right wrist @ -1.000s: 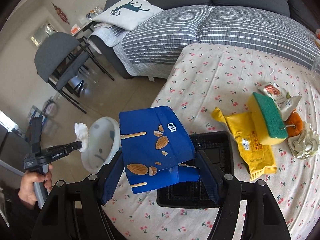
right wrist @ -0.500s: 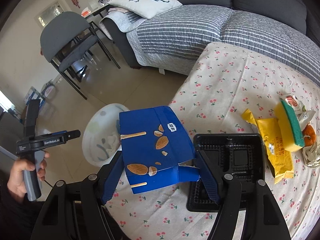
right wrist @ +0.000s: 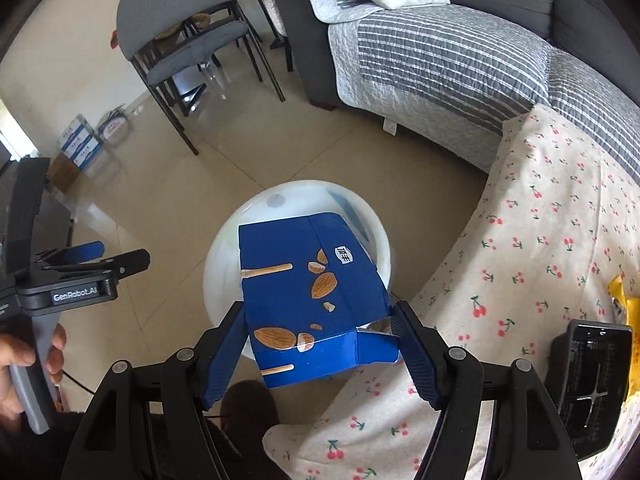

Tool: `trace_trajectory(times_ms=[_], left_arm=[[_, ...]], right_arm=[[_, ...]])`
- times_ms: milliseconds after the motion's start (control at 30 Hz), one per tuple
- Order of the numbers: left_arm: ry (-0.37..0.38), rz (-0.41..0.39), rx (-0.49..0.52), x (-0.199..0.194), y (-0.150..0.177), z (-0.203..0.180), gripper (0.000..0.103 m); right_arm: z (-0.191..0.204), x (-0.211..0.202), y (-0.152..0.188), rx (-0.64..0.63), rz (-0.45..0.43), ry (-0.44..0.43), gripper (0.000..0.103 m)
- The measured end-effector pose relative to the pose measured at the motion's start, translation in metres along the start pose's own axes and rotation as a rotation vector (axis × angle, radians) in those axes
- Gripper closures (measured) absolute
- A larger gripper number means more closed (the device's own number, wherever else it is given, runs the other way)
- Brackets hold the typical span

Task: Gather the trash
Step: 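Lower the blue snack box into the bin and open the right gripper, then move both grippers back over the table toward the remaining trash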

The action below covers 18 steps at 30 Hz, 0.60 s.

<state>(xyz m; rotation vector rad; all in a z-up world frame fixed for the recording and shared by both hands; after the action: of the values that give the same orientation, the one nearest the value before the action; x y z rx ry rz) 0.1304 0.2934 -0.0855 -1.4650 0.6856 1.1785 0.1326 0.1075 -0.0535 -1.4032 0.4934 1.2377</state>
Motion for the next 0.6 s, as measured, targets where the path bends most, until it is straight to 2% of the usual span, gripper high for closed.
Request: trace_trajectory(times_ms=[233, 300, 600], left_arm=[[0.002, 0.003, 0.008, 0.003, 0.001, 0.009, 0.007], [0.007, 0.005, 0.010, 0.003, 0.001, 0.009, 0.007], [0.015, 0.002, 0.041, 0.000, 0.002, -0.001, 0.007]], right_arm=[[0.015, 0.023, -0.008, -0.023, 0.023, 0.025, 0.028], [0.014, 0.028, -0.011, -0.021, 0.031, 0.011, 0.020], [0.007, 0.004, -0.009, -0.031, 0.011, 0.047, 0.018]])
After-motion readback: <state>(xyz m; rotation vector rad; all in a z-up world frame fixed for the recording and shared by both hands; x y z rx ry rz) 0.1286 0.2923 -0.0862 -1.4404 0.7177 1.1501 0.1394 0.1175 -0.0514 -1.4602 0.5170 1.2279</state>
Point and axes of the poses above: each gripper's, at about its wrist camera, not at the fingertips, and x roughly the way its jaws point, z to its left, y to its underside, the point moved 2 cm from there along x, roughly the way its jaws point, and after that the axes turned 1 degree about -y, right-handed, at the moved point
